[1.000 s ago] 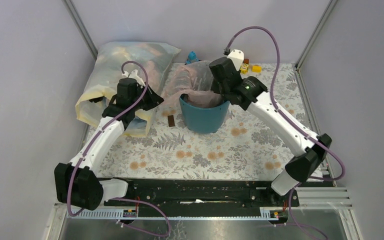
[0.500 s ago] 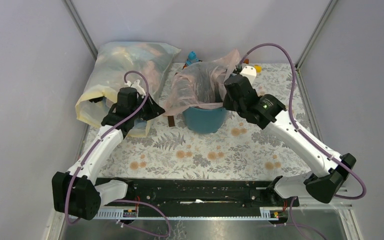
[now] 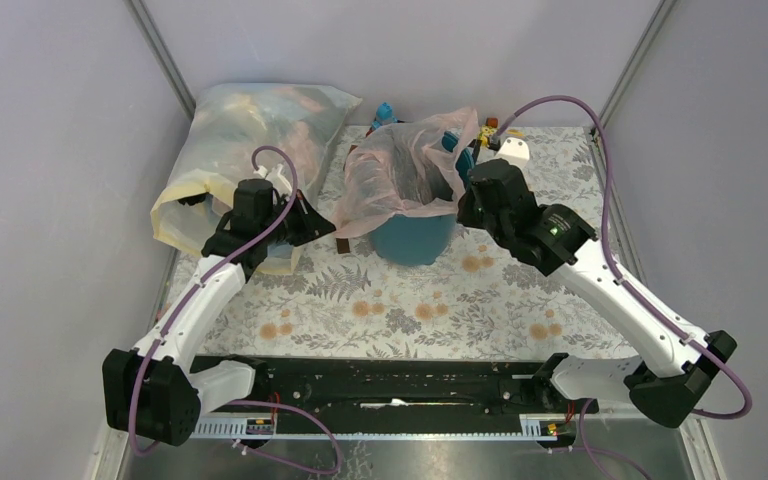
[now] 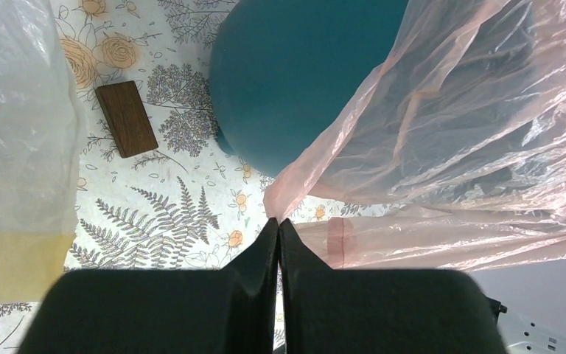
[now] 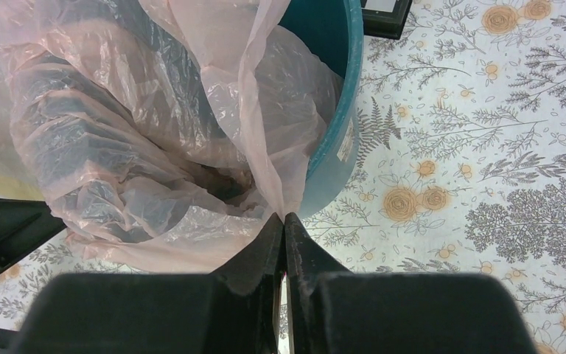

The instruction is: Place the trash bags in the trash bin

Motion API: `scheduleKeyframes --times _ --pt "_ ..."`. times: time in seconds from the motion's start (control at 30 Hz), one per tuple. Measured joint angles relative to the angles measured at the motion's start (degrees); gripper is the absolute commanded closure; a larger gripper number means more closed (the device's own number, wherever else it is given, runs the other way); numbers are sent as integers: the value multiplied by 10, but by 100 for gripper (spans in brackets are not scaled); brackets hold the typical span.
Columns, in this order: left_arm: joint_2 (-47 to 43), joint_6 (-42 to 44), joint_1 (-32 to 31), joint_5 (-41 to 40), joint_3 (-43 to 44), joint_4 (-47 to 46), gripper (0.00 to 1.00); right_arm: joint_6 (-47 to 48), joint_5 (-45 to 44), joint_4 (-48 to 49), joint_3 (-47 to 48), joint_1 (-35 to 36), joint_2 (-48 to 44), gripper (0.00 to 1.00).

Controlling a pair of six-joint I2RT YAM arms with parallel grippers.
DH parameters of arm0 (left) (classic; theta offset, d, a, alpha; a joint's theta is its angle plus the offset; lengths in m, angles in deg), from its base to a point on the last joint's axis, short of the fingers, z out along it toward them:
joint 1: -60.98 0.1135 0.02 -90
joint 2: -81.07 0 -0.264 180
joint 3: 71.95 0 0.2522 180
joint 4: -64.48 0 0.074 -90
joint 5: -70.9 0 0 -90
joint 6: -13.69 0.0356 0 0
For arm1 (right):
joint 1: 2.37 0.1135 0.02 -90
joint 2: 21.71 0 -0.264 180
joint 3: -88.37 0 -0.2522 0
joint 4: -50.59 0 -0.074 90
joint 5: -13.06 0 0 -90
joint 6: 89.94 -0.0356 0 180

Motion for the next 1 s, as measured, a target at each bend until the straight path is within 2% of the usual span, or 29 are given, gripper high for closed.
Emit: scheduleKeyframes --times 0.17,0.37,0.57,0.6,0.83,0.9,1.0 --pt "0 2 0 5 -1 4 100 2 -3 7 -14 0 -15 91" --pt "12 4 -6 3 -14 2 100 1 -8 36 -92 0 -35 86" --pt "54 3 -15 -10 -28 -12 100 3 -9 70 -151 0 -30 71" --pt "58 3 -17 -13 -29 -15 100 6 -9 73 -152 0 -28 68" --pt "63 -5 -30 -30 -32 -39 100 65 -12 87 -151 0 -35 13" --pt "63 -5 -30 -34 -32 -45 100 88 -12 87 -152 0 -51 9" --pt "63 -7 -30 -40 -32 -49 100 121 -12 95 -157 0 -102 12"
